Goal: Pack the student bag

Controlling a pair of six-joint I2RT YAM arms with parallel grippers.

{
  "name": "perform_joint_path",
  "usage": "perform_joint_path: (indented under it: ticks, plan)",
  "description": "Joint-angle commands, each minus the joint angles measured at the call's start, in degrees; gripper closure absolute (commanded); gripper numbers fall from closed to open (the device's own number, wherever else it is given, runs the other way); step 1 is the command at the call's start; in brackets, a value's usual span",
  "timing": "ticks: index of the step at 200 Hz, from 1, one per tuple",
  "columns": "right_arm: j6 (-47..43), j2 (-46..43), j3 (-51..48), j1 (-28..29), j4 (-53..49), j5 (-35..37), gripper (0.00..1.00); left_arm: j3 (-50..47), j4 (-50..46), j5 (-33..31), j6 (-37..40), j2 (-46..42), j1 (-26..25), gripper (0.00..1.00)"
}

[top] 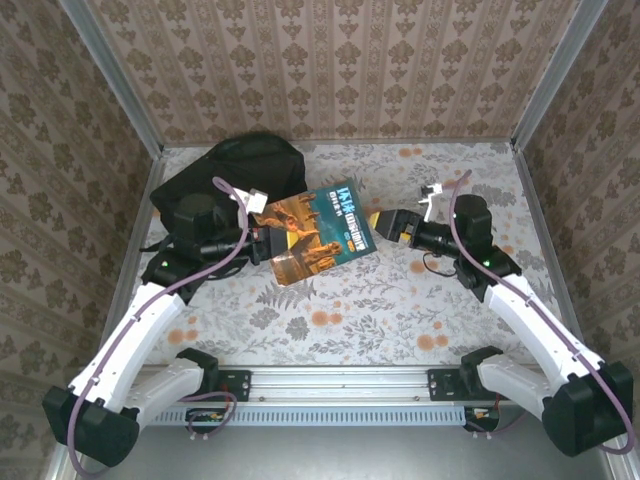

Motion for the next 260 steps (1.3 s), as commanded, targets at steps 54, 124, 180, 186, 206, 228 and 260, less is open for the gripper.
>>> perform_joint_path:
  ticks: [54,124,180,186,206,228,260]
  plan:
    - [3.7,6.0,5.1,-0.4,5.3,-10.7,0.0,-4.2,24.5,12.7,-14.3,-1.1,-0.6,1.0]
    - [16.3,7.5,3.3,-0.1,23.8,-19.8,0.14,-3.8,22.8,13.5,-12.7,0.8,-3.5,1.0]
    - [15.1,4.6,1.7,-0.2,20.9,-19.7,0.55,-2.9,19.1,11.7,-10.6,1.8,-3.4,1.0]
    - [15.2,4.4,1.4,-0.2,21.0,-19.7,0.6,-2.7,18.6,11.5,-10.4,1.9,-3.4,1.0]
    - [15.8,3.8,0.6,-0.2,21.4,-20.0,0.7,-2.6,18.1,11.4,-10.0,2.0,-3.3,1.0]
    - [16.3,3.6,0.4,-0.2,21.0,-20.9,0.73,-1.9,14.8,10.3,-7.9,1.8,-3.2,1.0]
    - [15.6,3.8,1.5,0.2,18.7,-22.9,0.72,-0.3,9.1,9.0,-4.2,1.4,-2.5,1.0]
